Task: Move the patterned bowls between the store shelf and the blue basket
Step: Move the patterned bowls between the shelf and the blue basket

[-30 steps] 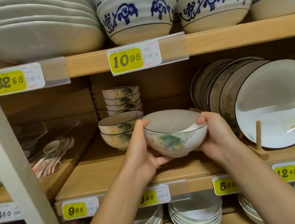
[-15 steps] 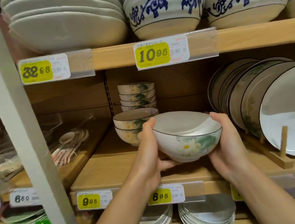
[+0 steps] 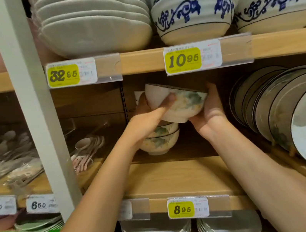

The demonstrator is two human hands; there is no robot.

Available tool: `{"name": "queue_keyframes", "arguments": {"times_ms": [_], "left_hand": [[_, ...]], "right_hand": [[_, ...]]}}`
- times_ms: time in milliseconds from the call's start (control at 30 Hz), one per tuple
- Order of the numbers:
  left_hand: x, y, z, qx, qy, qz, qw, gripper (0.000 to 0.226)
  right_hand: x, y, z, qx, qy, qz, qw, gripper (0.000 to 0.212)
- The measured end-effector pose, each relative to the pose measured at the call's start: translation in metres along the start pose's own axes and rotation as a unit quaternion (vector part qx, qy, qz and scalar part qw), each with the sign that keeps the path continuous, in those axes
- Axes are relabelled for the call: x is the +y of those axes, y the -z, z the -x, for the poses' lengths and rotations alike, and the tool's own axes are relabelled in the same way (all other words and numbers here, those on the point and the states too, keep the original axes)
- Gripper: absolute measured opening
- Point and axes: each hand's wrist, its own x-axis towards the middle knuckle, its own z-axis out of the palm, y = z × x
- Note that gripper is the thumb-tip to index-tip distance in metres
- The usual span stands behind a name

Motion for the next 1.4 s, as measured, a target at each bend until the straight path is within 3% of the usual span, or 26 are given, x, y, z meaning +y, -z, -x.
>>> {"name": "queue_keyframes", "arguments": {"times_ms": [100, 200, 267, 567, 700, 800, 1000, 1400], "left_hand": [[0.004, 0.003, -0.03, 0.051, 0.079, 0.101, 0.99, 0.09], [-0.012, 0.004, -0.039, 0.092, 0.072, 0.14, 0.983, 0.119], [-0.025, 0.007, -0.043, 0.1, 0.054, 0.152, 0.982, 0.121], [-0.073, 0.004, -0.064, 0.106, 0.073, 0.178, 0.976, 0.07], [-0.076, 0.002, -0.066, 0.128, 0.077, 0.164, 0.975, 0.078], [-0.077, 0.002, -0.066, 0.133, 0.087, 0.158, 0.975, 0.083], [-0.082, 0.002, -0.064, 0.133, 0.093, 0.127, 0.978, 0.071], [-0.092, 0.001, -0.066, 0.165, 0.108, 0.102, 0.975, 0.055]], "right_hand": [[0.016, -0.014, -0.023, -0.023, 0.031, 0.048, 0.998, 0.037], [0.032, -0.021, -0.04, -0.029, 0.044, 0.119, 0.992, 0.036], [0.039, -0.024, -0.049, -0.012, 0.036, 0.154, 0.987, 0.037], [0.066, -0.017, -0.063, 0.024, 0.03, 0.294, 0.955, 0.088], [0.075, -0.01, -0.065, 0.006, 0.034, 0.315, 0.948, 0.07], [0.078, -0.007, -0.067, 0.005, 0.018, 0.327, 0.945, 0.075], [0.079, -0.001, -0.065, -0.009, 0.0, 0.349, 0.937, 0.083], [0.089, 0.009, -0.069, -0.022, 0.021, 0.35, 0.936, 0.063]]}}
